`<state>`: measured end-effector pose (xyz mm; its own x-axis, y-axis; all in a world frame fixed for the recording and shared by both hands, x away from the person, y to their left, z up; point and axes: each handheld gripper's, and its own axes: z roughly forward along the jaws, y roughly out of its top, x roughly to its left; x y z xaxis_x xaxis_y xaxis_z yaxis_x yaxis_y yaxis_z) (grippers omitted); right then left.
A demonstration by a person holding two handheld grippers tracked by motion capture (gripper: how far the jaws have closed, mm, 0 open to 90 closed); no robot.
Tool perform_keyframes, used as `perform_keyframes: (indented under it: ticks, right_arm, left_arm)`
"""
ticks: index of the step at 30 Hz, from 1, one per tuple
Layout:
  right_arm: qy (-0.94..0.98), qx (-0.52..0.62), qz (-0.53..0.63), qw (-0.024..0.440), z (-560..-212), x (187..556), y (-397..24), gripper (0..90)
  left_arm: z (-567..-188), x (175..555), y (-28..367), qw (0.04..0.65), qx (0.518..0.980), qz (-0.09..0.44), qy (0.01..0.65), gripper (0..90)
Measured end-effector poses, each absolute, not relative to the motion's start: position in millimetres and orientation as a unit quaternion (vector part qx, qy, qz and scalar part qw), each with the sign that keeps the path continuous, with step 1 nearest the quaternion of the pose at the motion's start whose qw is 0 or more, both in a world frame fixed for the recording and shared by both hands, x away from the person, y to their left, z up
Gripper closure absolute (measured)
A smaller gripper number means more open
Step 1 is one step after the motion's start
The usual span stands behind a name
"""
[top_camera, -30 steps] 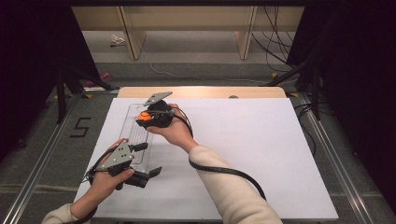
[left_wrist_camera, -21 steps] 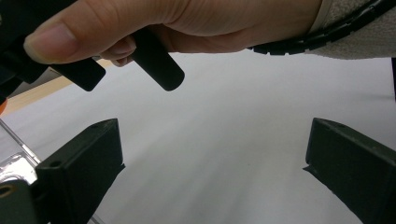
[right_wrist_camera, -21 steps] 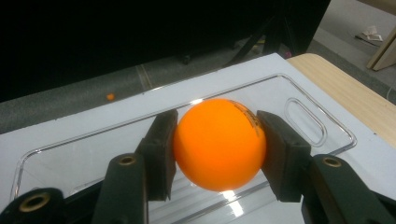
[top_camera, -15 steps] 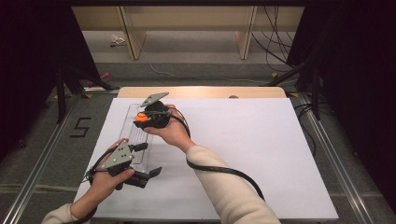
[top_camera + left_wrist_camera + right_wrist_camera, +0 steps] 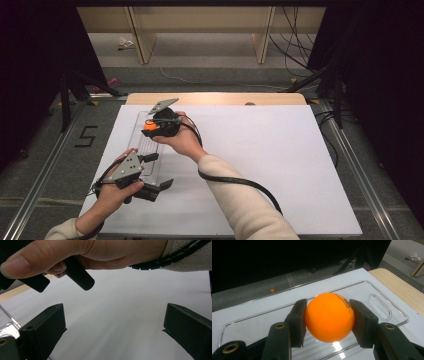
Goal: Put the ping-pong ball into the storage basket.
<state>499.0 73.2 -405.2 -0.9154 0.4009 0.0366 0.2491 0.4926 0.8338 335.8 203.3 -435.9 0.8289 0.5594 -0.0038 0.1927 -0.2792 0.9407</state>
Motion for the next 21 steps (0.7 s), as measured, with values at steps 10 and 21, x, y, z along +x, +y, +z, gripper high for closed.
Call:
perform_keyframes:
  ticks: [10, 21]
  right_arm:
    - [0.863, 0.189, 0.463, 0.076, -407.6, 500.7, 76.6, 51.5]
    - [0.865, 0.188, 0.459, 0.073, -410.3, 502.3, 80.3, 51.4]
  left_arm:
    - [-436.0, 335.7, 203.2, 0.550, 0.783, 0.166, 0.240, 3.4]
    - [-435.8, 335.5, 203.2, 0.550, 0.782, 0.166, 0.239, 3.4]
